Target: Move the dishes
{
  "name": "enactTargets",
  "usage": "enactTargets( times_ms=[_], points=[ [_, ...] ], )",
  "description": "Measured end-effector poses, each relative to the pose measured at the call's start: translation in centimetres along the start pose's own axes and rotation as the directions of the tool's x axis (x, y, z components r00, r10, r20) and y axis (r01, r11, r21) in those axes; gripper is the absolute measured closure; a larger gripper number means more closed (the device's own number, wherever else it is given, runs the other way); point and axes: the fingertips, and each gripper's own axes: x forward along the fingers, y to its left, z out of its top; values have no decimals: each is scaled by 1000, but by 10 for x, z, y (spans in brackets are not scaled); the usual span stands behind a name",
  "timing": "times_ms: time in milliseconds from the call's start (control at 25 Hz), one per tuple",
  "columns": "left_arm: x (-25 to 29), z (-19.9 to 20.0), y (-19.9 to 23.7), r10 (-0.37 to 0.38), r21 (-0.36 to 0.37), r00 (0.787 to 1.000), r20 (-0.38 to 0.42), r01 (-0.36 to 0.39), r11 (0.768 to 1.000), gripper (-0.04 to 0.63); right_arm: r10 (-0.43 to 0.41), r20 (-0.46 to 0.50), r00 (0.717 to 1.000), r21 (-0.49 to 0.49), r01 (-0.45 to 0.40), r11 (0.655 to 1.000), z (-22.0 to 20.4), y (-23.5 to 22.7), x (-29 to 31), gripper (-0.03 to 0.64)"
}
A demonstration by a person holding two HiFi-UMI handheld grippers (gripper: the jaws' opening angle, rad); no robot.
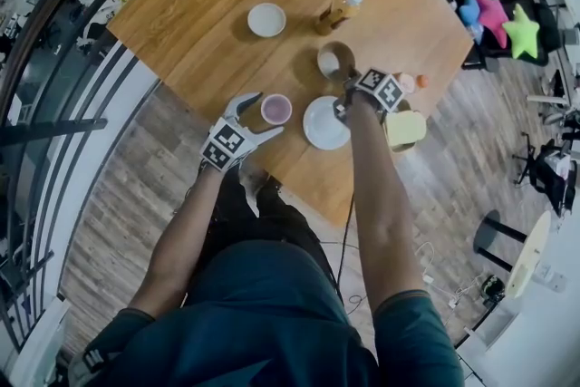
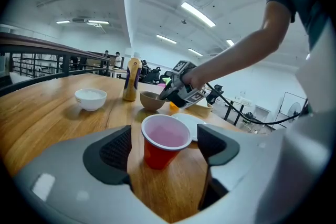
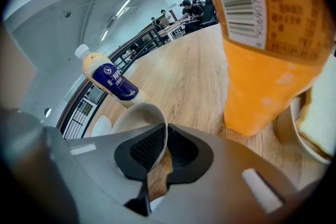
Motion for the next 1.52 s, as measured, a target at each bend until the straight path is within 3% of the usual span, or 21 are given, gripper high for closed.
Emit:
enactTargets(
  times_ms=[440, 760, 1120, 1520],
  points=[
    [-33, 26, 15, 44, -2, 997, 71, -43, 999, 222, -47, 28, 999, 11, 47, 999, 0, -7, 0, 589],
    [-74, 54, 64, 130, 13, 983, 131, -133, 991, 273, -73, 68, 995, -51, 76, 996, 6, -7, -3, 586],
    [-129, 92, 102, 203, 9, 959, 197, -208, 978, 336, -29, 65, 997, -125, 37, 991, 1, 11, -27, 581],
    [-162, 142, 114, 212, -22, 940, 268, -214, 977, 440, 58, 223, 973, -162, -22, 987, 29, 56, -92, 581]
  ],
)
